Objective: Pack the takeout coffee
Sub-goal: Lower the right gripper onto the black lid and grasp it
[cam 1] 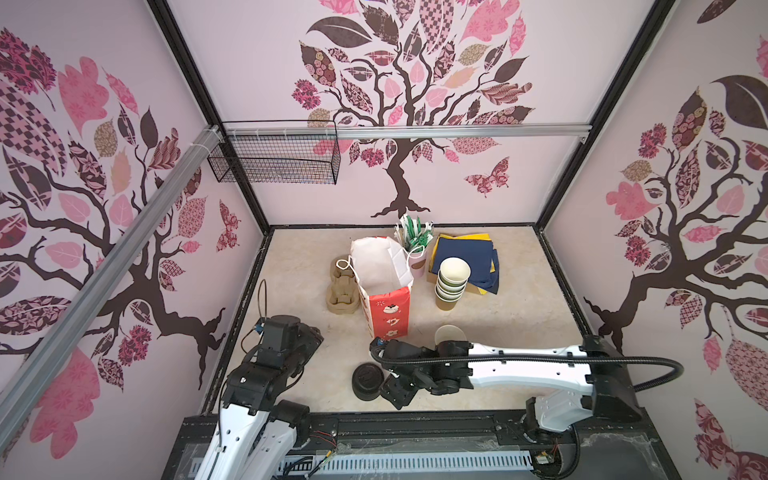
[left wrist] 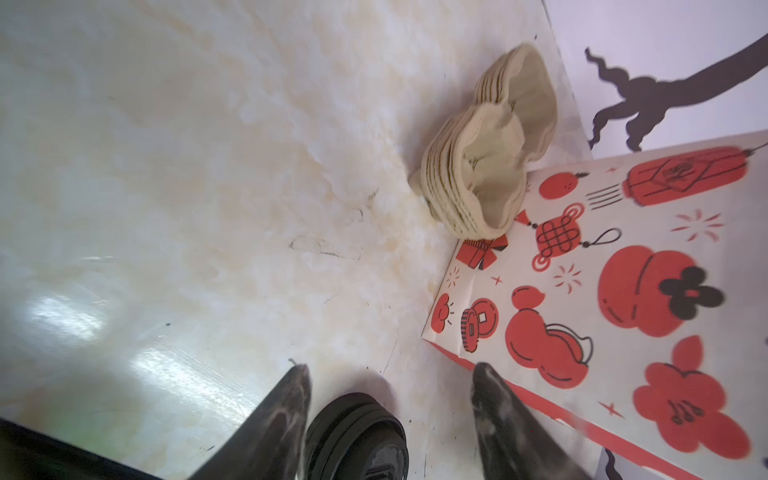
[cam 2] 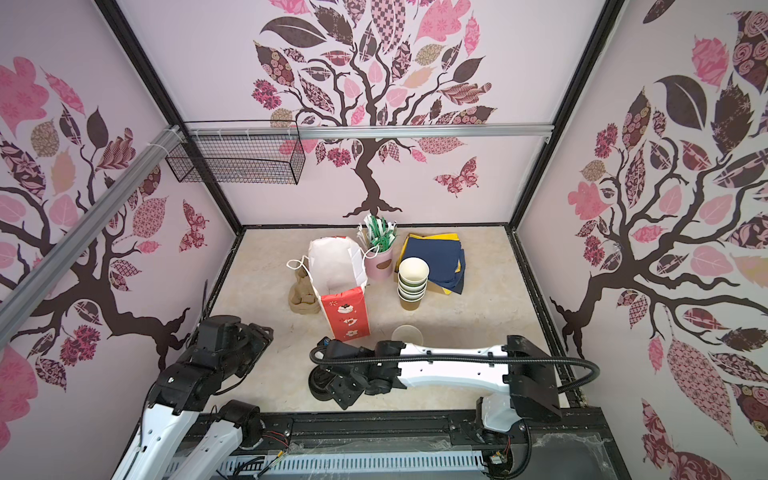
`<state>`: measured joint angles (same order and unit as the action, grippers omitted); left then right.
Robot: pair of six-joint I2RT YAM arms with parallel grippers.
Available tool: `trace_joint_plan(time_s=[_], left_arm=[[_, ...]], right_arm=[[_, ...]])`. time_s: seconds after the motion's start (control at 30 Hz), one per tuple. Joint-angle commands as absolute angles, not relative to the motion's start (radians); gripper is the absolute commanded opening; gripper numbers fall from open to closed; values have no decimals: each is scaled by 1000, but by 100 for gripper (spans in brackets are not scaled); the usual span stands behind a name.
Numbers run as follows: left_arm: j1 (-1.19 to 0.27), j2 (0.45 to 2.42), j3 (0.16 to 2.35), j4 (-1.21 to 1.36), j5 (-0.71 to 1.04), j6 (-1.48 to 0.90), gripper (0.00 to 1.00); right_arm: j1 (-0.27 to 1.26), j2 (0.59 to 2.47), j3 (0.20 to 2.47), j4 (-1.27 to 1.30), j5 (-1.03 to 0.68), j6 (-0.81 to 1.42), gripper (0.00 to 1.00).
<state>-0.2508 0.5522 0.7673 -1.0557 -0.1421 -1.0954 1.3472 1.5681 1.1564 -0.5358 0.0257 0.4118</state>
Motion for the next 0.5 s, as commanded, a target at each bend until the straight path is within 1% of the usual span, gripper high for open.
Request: trace_joint_plan(time_s=[0.0,0.2,0.47], left_arm=[[-246,535,855,-1211,-278,-1103,65],[-246,490,880,-1262,-288,-1132,65],[-247,442,848,-1305,-265,-1184,62]], right_arm=[[1353,1649,1210,-499,18,446,78],[1350,1787,1319,-541,24,470,88],[1308,1860,1380,-567,53,518,86]])
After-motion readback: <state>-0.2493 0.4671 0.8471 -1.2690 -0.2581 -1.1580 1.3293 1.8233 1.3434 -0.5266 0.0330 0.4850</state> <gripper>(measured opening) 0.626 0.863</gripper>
